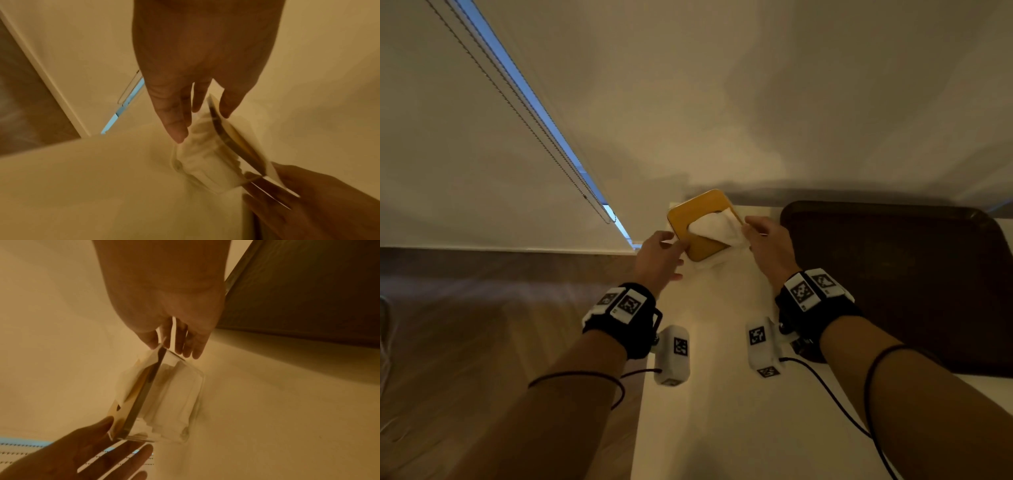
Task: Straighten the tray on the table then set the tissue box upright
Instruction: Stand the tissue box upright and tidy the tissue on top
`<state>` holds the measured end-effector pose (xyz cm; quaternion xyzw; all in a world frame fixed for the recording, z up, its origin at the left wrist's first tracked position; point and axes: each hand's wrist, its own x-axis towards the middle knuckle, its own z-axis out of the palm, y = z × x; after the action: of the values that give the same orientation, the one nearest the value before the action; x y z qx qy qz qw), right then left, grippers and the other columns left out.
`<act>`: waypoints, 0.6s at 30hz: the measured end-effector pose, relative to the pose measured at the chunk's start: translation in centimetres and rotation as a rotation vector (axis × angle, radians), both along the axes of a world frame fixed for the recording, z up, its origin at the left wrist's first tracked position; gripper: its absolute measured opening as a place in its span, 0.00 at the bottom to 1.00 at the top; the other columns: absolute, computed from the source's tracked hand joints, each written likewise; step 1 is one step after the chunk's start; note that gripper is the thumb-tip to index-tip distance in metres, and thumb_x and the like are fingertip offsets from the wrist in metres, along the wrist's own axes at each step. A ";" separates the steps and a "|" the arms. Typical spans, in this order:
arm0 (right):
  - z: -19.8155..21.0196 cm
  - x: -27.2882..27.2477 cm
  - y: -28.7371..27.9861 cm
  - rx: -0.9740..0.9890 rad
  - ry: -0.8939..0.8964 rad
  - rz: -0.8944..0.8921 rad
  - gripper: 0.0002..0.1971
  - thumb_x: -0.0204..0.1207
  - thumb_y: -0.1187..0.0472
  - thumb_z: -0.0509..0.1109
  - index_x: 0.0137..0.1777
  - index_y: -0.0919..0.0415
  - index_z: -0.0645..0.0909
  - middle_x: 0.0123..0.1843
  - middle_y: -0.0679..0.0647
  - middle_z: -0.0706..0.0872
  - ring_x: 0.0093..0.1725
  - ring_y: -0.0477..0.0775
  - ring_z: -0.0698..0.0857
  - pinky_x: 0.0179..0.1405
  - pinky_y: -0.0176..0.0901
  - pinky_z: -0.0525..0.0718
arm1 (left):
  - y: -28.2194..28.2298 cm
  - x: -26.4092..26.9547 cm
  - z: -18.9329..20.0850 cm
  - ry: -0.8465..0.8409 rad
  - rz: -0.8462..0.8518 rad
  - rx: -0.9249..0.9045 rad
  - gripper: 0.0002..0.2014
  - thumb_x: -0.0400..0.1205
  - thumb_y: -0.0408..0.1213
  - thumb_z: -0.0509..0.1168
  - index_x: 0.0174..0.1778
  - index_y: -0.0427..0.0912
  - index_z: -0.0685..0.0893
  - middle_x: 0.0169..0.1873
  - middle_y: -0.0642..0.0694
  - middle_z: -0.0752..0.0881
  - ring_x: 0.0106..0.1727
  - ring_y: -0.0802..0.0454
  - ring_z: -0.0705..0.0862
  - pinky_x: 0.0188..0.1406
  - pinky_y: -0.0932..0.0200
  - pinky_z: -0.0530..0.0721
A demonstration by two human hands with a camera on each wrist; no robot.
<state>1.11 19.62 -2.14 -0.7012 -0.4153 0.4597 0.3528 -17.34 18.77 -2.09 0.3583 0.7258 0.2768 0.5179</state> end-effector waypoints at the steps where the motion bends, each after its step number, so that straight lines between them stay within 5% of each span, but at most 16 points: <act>1: -0.1 -0.1 0.0 0.003 -0.004 0.018 0.18 0.81 0.57 0.65 0.69 0.60 0.81 0.63 0.55 0.86 0.61 0.53 0.83 0.65 0.51 0.83 | -0.1 0.4 0.1 -0.017 0.007 0.004 0.25 0.78 0.44 0.67 0.71 0.41 0.74 0.53 0.41 0.85 0.53 0.42 0.87 0.45 0.45 0.90; 5: -0.4 -0.4 -0.2 0.003 0.004 -0.004 0.16 0.79 0.56 0.67 0.65 0.60 0.84 0.58 0.53 0.87 0.60 0.55 0.85 0.64 0.56 0.85 | 0.3 0.6 0.1 -0.024 0.020 0.032 0.26 0.78 0.41 0.67 0.73 0.40 0.73 0.52 0.39 0.85 0.53 0.42 0.87 0.46 0.44 0.90; 12: -0.5 -1.2 0.0 -0.025 0.021 -0.022 0.15 0.77 0.57 0.70 0.61 0.60 0.84 0.52 0.51 0.85 0.56 0.54 0.85 0.62 0.53 0.86 | 1.9 -0.5 1.1 0.033 -0.043 0.082 0.24 0.78 0.38 0.66 0.71 0.43 0.77 0.50 0.40 0.87 0.56 0.40 0.88 0.33 0.54 0.87; 18: -0.1 -2.4 0.2 0.016 0.045 -0.055 0.15 0.79 0.61 0.69 0.65 0.60 0.81 0.59 0.52 0.83 0.58 0.50 0.81 0.60 0.44 0.80 | 3.2 -1.1 1.8 0.038 -0.113 0.082 0.23 0.80 0.36 0.64 0.73 0.45 0.76 0.56 0.37 0.86 0.58 0.40 0.86 0.41 0.49 0.89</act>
<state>-1.30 19.84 -2.29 -0.6990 -0.3914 0.4622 0.3803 -18.44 21.98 -0.29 0.4249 0.7022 0.2696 0.5037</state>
